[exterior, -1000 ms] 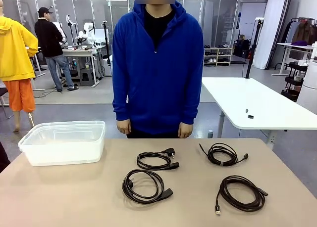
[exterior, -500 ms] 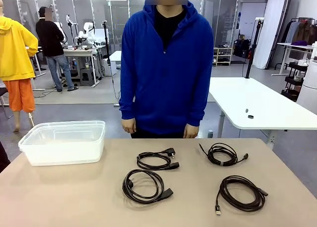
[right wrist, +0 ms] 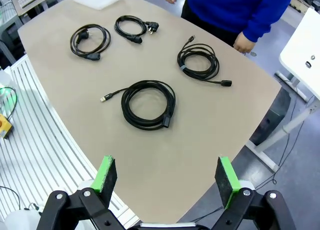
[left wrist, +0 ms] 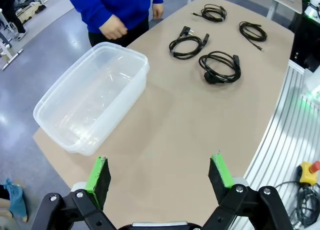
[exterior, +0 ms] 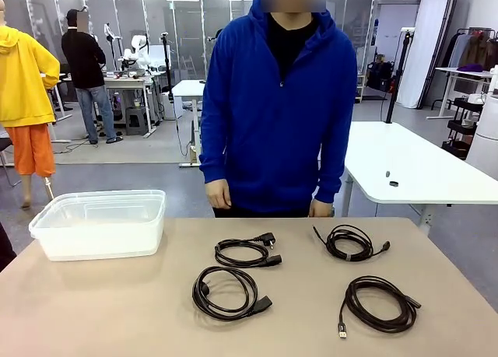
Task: Organize and store the cables.
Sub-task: Place the Power Cable into the Organizing box.
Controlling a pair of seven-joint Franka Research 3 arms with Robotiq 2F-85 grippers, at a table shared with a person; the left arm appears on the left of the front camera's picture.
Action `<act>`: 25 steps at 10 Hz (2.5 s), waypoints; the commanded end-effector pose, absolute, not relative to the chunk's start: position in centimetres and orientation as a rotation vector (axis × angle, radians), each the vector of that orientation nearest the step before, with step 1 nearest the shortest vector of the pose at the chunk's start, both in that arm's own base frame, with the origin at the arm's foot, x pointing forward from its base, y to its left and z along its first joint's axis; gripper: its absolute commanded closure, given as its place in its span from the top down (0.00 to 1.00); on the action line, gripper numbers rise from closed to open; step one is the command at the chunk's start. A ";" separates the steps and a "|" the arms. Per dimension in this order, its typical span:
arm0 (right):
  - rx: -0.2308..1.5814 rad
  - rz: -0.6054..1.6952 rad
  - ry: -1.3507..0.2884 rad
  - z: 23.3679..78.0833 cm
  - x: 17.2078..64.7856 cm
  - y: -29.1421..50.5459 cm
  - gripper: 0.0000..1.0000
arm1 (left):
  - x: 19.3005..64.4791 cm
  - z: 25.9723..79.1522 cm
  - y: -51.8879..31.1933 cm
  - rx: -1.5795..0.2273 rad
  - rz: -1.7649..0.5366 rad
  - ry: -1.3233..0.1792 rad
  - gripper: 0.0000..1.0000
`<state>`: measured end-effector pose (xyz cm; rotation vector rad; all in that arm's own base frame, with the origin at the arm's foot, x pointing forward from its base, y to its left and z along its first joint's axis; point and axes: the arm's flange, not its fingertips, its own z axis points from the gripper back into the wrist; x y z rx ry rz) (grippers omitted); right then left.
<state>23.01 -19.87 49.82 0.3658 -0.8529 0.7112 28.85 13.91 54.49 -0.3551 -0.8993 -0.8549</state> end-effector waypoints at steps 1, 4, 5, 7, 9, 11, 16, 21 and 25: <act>0.367 0.731 -0.857 49.8 23.0 -19.9 1.00 | 28.7 54.6 14.0 -0.368 -0.875 -0.909 1.00; 0.367 0.731 -0.857 49.8 23.0 -19.9 1.00 | 28.7 54.6 14.0 -0.368 -0.875 -0.909 1.00; 0.367 0.731 -0.857 49.8 23.0 -19.9 1.00 | 28.7 54.6 14.0 -0.368 -0.875 -0.909 1.00; 0.367 0.731 -0.857 49.8 23.0 -19.9 1.00 | 28.7 54.6 14.0 -0.368 -0.875 -0.909 1.00; 0.367 0.731 -0.857 49.8 23.0 -19.9 1.00 | 28.7 54.6 14.0 -0.368 -0.875 -0.909 1.00; 0.367 0.731 -0.857 49.8 23.0 -19.9 1.00 | 28.7 54.6 14.0 -0.368 -0.875 -0.909 1.00; 0.367 0.731 -0.857 49.8 23.0 -19.9 1.00 | 28.7 54.6 14.0 -0.368 -0.875 -0.909 1.00; 0.367 0.731 -0.857 49.8 23.0 -19.9 1.00 | 28.7 54.6 14.0 -0.368 -0.875 -0.909 1.00; 0.367 0.731 -0.857 49.8 23.0 -19.9 1.00 | 31.6 56.4 6.1 -0.371 -0.971 -0.822 1.00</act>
